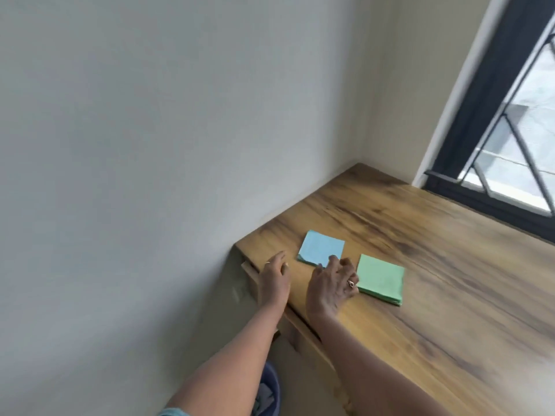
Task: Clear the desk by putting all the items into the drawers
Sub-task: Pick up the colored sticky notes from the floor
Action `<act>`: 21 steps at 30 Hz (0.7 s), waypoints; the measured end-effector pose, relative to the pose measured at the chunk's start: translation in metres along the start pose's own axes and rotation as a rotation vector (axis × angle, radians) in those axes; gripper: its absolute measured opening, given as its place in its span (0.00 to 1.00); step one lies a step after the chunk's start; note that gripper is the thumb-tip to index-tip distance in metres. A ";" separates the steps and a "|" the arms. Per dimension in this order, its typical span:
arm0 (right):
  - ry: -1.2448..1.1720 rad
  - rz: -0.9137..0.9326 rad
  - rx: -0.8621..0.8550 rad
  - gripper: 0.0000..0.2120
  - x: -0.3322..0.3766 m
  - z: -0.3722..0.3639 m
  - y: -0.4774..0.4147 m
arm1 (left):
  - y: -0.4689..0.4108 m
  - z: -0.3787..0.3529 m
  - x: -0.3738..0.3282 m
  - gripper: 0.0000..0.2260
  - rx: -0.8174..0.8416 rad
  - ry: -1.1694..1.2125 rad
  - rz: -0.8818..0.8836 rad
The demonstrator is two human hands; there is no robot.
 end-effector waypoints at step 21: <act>0.363 0.839 0.464 0.13 -0.156 -0.040 0.369 | 0.437 0.146 0.129 0.16 -0.628 -0.060 0.655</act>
Point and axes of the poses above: each hand's wrist, its own y-axis away from the middle knuckle, its own z-axis out of the back of the hand, x = y × z, the point moved 4 cm from there along -y, towards the middle knuckle, and after that the axes turned 12 degrees about -z, right-handed, at the moved point
